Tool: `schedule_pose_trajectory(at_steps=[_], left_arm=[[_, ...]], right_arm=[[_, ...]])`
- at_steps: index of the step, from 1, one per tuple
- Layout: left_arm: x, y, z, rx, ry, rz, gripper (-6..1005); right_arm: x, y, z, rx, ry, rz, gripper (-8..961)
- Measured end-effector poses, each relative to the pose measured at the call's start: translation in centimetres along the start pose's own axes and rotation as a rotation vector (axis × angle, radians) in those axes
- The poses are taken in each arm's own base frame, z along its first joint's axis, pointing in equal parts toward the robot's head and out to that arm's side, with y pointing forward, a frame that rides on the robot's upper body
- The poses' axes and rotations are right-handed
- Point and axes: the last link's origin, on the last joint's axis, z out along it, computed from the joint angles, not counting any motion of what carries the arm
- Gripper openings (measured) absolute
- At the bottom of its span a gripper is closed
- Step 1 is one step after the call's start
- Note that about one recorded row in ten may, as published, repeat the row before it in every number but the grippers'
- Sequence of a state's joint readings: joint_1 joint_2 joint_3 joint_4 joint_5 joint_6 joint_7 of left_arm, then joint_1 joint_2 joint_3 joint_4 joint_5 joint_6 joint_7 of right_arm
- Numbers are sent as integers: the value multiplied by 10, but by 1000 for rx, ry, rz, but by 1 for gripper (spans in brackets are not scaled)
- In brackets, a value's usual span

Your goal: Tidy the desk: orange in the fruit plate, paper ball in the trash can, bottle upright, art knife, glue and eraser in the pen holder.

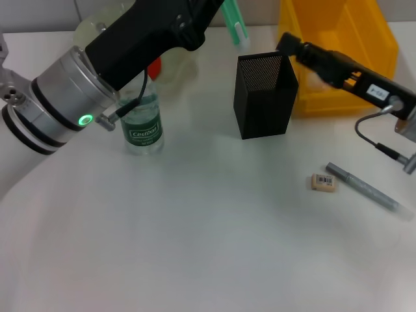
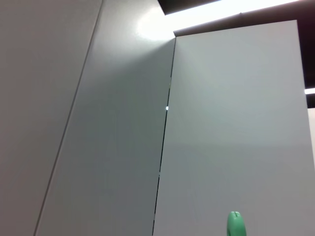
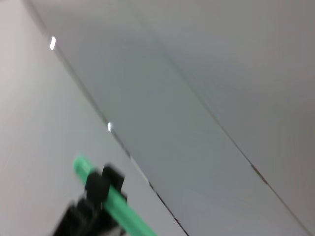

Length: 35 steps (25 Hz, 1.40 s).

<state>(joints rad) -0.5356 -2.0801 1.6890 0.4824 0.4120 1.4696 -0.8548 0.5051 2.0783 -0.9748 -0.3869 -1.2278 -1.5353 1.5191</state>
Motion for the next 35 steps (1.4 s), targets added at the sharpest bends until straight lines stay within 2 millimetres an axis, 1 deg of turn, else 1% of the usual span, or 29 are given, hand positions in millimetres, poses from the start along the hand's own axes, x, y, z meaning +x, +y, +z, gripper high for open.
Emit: schedule_pose_trajectory(at_steps=[2,5,7,10,13,18,23,31,32,35], left_arm=[[0,0,2,-9,-1,13,108],[1,2,4,-22,0,41,108],[1,3,6,-39,3,57,108],[2,6,10,-65,6,65,108],[3,10,13,-90,14,102,108],[4,17,18,-141,21,166,109],[2,18,19,-164,0,201,109],[-4,23,18,-199,-22,299,109],[-6,26,19,-225,-31,342,109],[-8,28,18,-248,-35,389,109]], right_arm=[[5,1,-5,-1,-42,159,100],[17,0,-11,6,-67,437,164],[26,3,-10,-5,-61,599,206],[33,10,-5,-53,-49,780,272],[30,17,-2,-115,-31,920,338],[21,22,-3,-167,-9,1040,448],[19,22,-8,-177,-17,1139,608],[16,26,-6,-207,6,1216,615],[16,26,-5,-207,7,1229,614],[16,24,-3,-198,8,1259,611]])
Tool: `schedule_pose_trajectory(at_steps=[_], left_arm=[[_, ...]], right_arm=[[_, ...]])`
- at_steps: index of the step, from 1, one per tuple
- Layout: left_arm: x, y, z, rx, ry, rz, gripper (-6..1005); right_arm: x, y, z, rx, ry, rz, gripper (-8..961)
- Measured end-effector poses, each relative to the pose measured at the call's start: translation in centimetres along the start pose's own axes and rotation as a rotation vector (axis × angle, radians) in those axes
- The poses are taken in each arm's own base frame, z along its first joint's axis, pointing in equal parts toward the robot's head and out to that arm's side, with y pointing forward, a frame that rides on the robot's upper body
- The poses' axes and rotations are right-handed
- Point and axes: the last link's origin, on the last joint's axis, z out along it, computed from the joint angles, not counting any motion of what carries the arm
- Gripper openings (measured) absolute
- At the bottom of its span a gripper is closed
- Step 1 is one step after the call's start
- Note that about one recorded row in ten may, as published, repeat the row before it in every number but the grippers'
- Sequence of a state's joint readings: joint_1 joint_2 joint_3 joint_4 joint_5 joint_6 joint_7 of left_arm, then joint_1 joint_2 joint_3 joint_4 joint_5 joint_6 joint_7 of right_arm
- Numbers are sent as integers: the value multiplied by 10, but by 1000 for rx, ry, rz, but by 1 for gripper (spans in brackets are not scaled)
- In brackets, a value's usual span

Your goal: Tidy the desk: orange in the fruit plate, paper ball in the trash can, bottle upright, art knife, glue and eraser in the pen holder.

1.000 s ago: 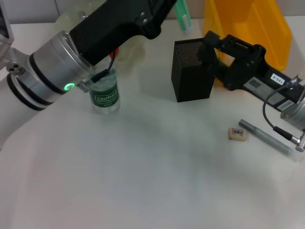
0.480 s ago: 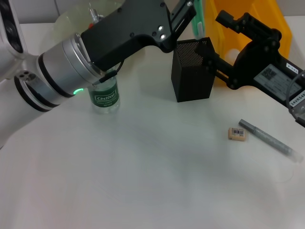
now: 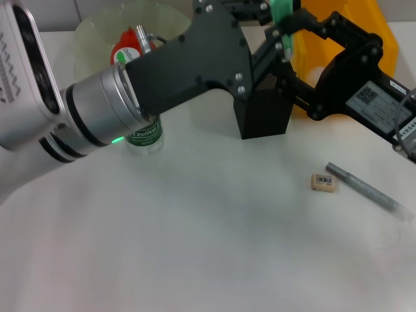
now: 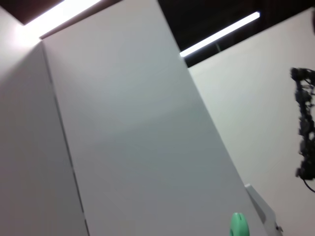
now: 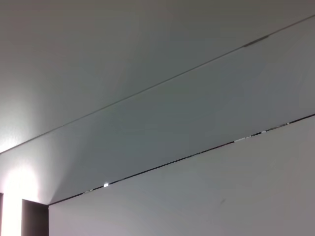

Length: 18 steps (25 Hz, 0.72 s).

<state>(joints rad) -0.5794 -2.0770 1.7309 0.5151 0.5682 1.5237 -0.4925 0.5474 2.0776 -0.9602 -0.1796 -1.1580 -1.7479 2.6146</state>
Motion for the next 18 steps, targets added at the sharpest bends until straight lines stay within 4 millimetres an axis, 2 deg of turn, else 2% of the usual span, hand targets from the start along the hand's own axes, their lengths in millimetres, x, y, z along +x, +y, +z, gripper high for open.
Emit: schedule_pose_trajectory(at_steps=[7,18], left_arm=[[-1,9,1,-75,-8,126,109],[-1,8,2,-78,-7,208,109]], right_arm=[[-3,2,5,7,5,42,608],[-5,4,13,20,18,65,607]])
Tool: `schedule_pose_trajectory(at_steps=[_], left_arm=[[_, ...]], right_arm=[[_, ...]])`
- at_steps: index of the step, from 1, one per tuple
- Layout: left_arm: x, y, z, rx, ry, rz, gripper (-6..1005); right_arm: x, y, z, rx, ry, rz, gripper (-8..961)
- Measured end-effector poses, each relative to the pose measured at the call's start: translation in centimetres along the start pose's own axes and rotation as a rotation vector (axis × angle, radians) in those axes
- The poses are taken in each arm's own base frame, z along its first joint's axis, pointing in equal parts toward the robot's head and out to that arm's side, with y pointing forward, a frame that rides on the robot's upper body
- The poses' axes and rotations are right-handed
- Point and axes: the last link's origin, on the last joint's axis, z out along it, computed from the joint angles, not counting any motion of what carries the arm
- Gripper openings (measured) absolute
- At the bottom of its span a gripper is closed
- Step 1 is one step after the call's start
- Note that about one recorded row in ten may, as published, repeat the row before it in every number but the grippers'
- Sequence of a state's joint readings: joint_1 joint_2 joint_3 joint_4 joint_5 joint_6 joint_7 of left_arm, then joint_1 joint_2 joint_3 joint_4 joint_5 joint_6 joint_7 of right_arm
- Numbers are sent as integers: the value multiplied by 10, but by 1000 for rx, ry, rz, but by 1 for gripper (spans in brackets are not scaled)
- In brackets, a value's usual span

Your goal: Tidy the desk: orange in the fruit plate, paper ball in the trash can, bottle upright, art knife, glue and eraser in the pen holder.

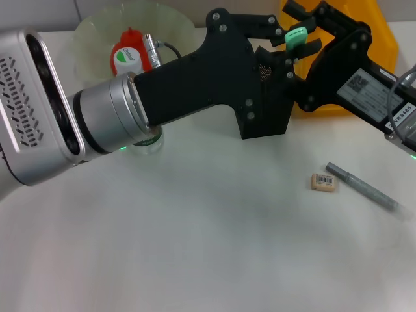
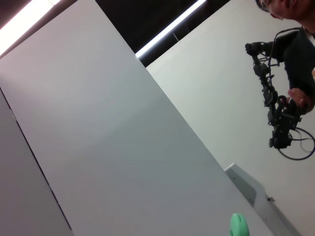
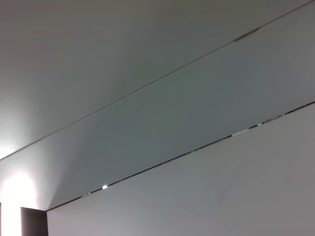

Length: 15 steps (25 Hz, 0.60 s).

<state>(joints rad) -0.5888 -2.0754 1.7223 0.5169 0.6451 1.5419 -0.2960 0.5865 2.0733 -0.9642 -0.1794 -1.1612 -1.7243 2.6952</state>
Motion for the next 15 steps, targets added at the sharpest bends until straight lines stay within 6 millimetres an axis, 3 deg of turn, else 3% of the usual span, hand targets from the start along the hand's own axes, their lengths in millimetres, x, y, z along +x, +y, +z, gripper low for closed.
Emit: schedule_pose_trajectory(at_steps=[7,15], left_arm=[[1,-11,2,24,1,106,109],[-1,-23,2,-12,-33,204,109]], right_arm=[[-5,3,-2,22,-10,-2,606],[-18,28,-1,84,11,-120,604]])
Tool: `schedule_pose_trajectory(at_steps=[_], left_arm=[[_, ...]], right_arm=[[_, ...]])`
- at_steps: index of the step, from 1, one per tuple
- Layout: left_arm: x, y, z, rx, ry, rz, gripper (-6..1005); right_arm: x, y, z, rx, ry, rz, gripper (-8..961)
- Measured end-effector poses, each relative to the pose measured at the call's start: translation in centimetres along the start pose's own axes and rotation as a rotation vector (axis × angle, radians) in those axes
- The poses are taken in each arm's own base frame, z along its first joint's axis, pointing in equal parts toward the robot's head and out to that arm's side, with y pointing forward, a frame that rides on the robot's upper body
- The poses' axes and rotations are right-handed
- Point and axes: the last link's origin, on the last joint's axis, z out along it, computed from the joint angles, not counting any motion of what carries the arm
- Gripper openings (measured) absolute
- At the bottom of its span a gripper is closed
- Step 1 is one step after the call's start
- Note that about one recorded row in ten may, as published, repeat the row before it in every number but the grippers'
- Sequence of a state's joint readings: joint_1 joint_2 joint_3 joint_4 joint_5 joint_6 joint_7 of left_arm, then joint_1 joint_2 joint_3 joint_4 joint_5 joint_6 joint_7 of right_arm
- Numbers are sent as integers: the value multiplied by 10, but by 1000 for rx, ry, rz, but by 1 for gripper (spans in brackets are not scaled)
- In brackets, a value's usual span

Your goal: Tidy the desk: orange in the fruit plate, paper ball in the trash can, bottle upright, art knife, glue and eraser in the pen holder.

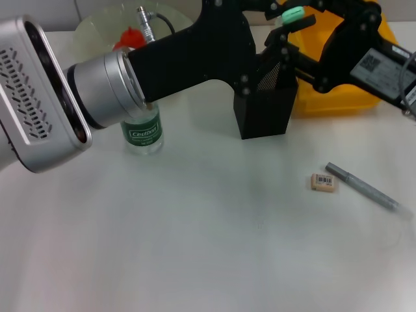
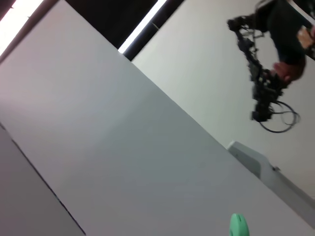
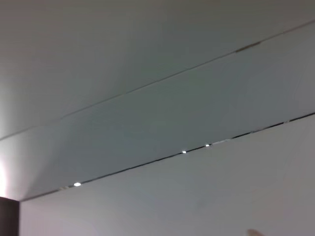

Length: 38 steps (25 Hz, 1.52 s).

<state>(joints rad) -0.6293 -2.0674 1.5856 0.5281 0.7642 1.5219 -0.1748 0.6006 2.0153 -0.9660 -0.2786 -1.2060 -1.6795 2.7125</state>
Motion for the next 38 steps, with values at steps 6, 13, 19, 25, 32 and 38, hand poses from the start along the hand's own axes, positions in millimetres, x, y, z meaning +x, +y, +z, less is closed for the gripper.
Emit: schedule_pose_trajectory(at_steps=[6,13,19,25,32,38], left_arm=[[0,-8,0,-39,-11,53,109],[0,-15,3,-70,-15,122,109],[-1,-17,12,-133,-13,178,110],[0,-19,17,-160,-8,207,110],[-6,-15,19,-197,-39,249,110],[-7,-20,19,-184,-53,278,110]], right_arm=[[-10,16,7,76,34,-60,602],[-17,20,10,143,39,-47,601],[-21,22,9,157,22,-30,599],[-22,25,10,158,31,-24,534],[-22,30,13,163,48,-32,468],[-24,33,9,193,50,-25,458]])
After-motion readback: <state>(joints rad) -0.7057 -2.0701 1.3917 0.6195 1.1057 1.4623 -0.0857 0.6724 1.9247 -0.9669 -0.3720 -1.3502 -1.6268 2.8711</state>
